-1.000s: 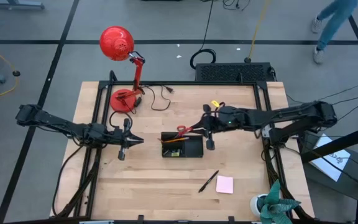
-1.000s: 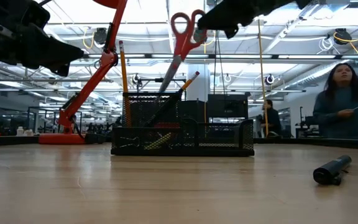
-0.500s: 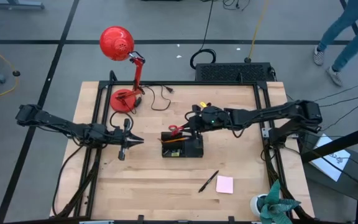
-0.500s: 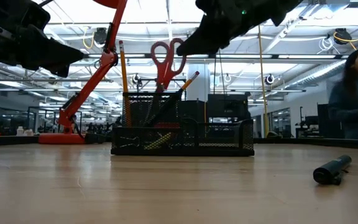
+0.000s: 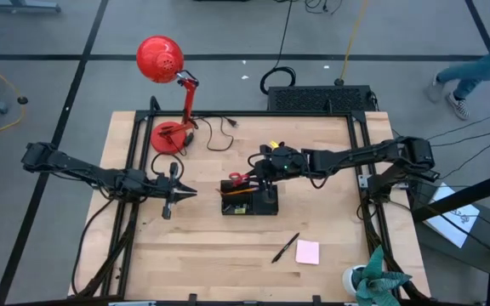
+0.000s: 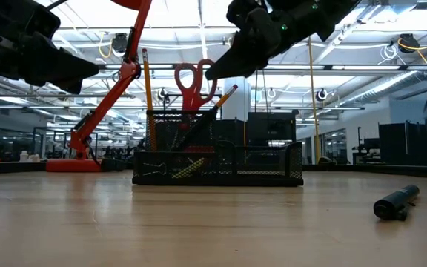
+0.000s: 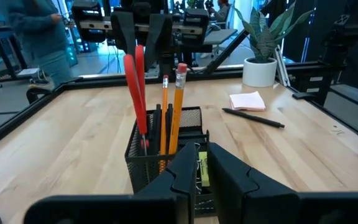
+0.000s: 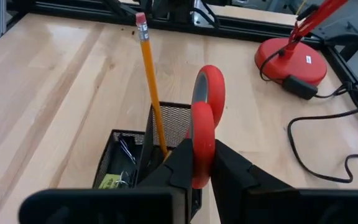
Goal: Pick and place office supplies into organizer
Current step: Put the scissors into the top left section of the desk organizer
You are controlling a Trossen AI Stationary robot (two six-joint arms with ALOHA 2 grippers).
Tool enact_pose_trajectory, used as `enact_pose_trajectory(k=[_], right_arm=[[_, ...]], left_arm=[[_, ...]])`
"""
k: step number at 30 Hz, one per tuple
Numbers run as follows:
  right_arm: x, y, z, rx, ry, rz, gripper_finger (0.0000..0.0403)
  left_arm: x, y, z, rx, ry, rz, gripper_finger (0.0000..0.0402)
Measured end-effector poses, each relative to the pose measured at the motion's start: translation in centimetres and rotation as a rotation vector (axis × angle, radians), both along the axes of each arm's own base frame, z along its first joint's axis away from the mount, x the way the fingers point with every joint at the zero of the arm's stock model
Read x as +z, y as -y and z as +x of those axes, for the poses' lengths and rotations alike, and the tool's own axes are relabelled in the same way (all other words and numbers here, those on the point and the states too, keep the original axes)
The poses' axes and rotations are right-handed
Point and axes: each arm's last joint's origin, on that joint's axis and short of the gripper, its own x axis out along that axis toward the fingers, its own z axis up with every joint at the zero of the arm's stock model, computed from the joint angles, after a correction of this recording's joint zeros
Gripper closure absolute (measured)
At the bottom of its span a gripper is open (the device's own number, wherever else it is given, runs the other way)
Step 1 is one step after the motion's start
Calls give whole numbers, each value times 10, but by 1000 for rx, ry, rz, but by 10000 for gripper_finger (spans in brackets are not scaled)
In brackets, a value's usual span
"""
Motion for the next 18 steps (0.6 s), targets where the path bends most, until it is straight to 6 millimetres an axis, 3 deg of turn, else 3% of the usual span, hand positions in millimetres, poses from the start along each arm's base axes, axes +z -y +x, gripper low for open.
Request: enact_pose_trajectory(k=[18], right_arm=[[-2,-4,-1,-39,-21,86,288]], left_arm=[[0,0,0,8,-7,-79,355]])
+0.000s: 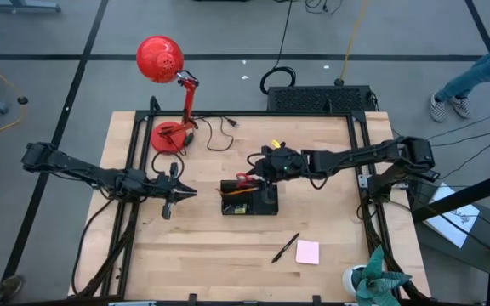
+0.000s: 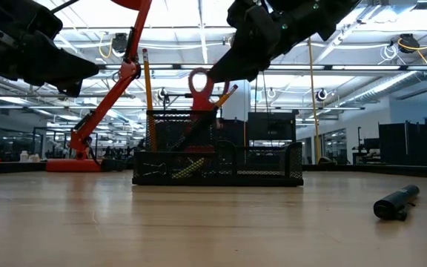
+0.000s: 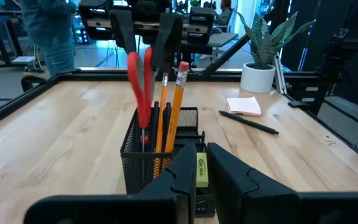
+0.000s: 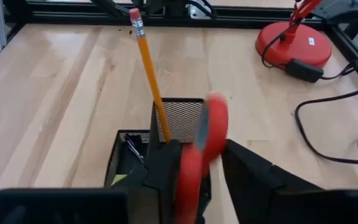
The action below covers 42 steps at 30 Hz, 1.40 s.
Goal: Pick and place office supplies into organizer
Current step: Put the scissors into the top left section of the desk organizer, then put the pen into the top left section of the desk organizer
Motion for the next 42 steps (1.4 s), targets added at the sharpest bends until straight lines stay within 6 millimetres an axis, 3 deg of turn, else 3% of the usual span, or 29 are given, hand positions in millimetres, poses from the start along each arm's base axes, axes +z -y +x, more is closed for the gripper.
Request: enact_pose_trajectory(k=[7,13,18,23,27,31,36,42], right_arm=[[0,-8,0,17,0,8,241],[11,-17,-1,-5,61,-96,211],[39,-24,-17,-66,137,-193,198],[78,-35,-48,-61,233,-191,198],[101,-45,-80,-15,257,-188,225],[112,-49,-109,0,222,-138,288],[106,-53,-134,31,79,-118,388],[84,-61,-145,98,0,-144,387]], left_arm=[[0,0,0,0,0,-1,355],[0,0,0,0,0,-8,355],[0,0,0,1,-4,-7,355],[-2,0,0,1,-24,-10,355],[-2,0,0,2,-27,-17,355],[-3,0,0,2,-28,-19,355],[-2,0,0,3,-28,-23,355],[-3,1,0,-19,-34,-26,355]])
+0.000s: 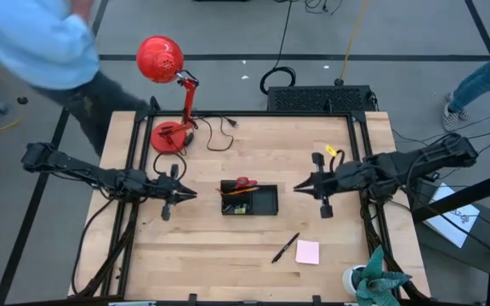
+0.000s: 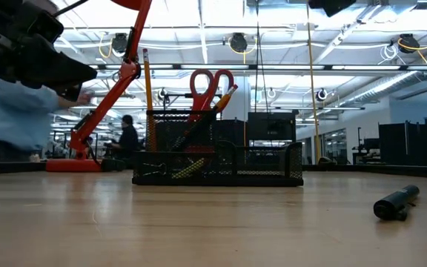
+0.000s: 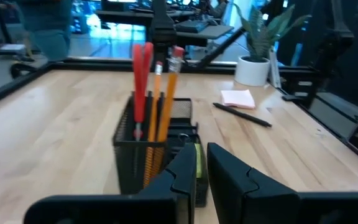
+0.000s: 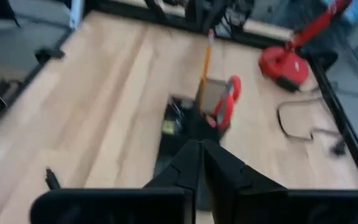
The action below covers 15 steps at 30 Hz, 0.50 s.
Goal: Pick and place office supplies into organizer
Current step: Put the pen into the top left section of the desk organizer
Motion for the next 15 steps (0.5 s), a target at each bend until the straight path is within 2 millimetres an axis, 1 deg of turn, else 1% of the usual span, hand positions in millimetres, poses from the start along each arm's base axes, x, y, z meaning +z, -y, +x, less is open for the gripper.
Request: enact_pose_trajectory(k=[3,6,11,15], right_arm=[[-2,-1,-4,38,82,24,399],[-5,2,-13,33,118,27,399],[-4,12,-29,-1,175,39,402],[-9,20,-41,-31,209,45,402]], left_arm=[[-1,1,0,-33,-18,-24,355],[-3,1,-1,-31,-37,-50,355],[-6,1,-1,-25,-73,-39,355],[-9,0,-2,-4,-98,-30,355]])
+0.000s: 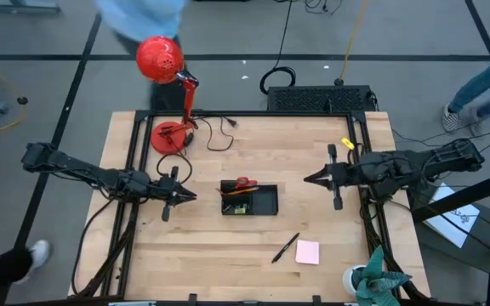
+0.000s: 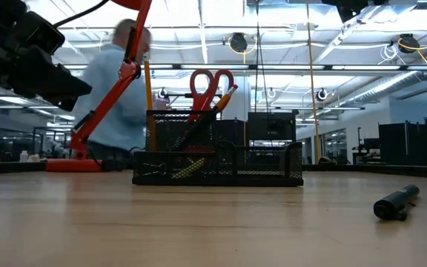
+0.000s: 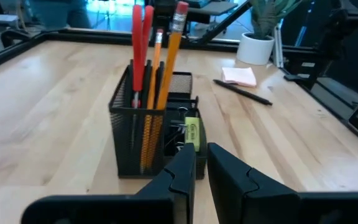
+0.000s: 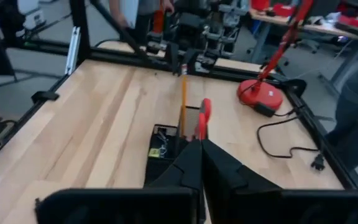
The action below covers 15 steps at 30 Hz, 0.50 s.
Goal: Pick and place office supplies into organizer
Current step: Put the pen into the top left section of the desk organizer
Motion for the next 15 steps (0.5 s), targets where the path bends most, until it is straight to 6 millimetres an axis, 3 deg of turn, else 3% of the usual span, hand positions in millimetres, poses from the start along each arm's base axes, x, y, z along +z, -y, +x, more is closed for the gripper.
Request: enact_pose_trajectory(k=[7,15], right_arm=[[-28,9,-10,-49,1,27,402],[-49,15,-24,-100,13,39,403]], left_arm=[[0,2,0,-12,3,28,355],[3,22,-6,-145,49,76,355]])
